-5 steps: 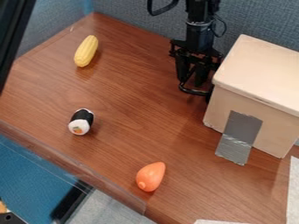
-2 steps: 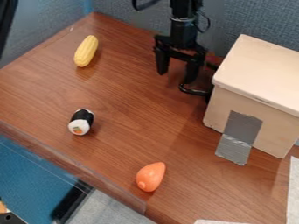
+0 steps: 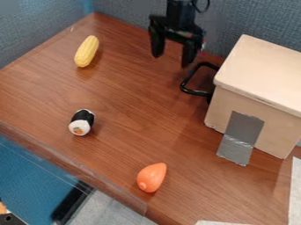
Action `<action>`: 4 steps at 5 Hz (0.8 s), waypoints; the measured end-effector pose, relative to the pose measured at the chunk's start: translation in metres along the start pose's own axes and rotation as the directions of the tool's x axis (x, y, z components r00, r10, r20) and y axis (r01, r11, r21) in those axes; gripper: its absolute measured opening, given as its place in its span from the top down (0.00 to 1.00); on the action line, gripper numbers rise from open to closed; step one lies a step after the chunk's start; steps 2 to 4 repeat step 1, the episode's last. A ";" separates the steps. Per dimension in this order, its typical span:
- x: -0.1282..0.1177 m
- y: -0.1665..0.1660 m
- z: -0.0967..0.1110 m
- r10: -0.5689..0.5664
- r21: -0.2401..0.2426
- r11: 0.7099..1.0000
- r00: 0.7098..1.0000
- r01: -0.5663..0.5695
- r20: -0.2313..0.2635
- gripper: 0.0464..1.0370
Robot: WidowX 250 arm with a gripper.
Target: Close the drawer
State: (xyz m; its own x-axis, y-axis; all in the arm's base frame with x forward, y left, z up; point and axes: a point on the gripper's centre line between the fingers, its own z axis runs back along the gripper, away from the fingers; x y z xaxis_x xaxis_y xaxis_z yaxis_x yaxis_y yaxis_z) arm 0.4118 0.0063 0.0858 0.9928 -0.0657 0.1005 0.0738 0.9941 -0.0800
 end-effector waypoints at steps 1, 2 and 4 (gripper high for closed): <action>-0.012 0.014 0.019 0.014 0.009 1.000 0.999 -0.014 -0.045 0.04; -0.012 0.014 0.019 0.014 0.009 1.000 0.999 -0.014 -0.045 0.04; -0.012 0.014 0.019 0.014 0.009 1.000 0.999 -0.014 -0.045 0.04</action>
